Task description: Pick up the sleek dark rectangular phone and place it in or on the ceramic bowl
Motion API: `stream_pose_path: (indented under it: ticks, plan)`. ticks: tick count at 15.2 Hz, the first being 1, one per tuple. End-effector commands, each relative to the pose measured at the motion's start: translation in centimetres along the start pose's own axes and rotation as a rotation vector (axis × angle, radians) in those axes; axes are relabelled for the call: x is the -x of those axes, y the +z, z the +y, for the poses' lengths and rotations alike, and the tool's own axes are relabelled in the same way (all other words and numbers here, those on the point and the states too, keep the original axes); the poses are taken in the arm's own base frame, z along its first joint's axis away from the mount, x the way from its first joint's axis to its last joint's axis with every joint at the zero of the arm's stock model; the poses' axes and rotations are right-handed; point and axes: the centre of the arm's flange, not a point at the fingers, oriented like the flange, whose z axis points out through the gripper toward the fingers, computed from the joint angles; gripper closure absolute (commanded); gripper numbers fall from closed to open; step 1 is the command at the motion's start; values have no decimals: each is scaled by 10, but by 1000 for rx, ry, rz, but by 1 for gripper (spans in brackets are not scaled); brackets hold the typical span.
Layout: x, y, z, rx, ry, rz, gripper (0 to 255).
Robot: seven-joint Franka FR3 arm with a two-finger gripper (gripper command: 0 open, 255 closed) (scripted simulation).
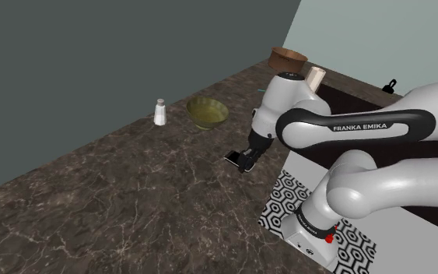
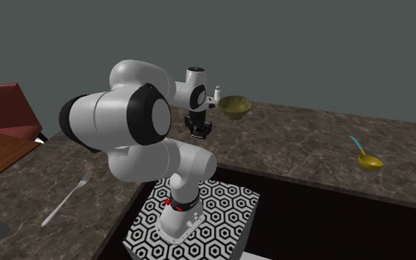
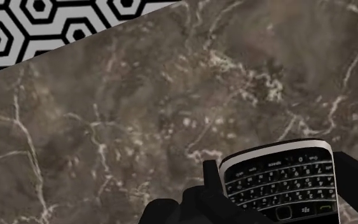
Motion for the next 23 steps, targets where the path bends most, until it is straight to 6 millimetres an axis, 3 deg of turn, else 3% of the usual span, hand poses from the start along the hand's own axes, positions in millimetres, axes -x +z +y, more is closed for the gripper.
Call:
stream_pose_path:
  ticks: [1,23]
  plan:
    - [0,-12,1,0,0,0,255]
    - [-1,-128,-1,0,0,0,255]
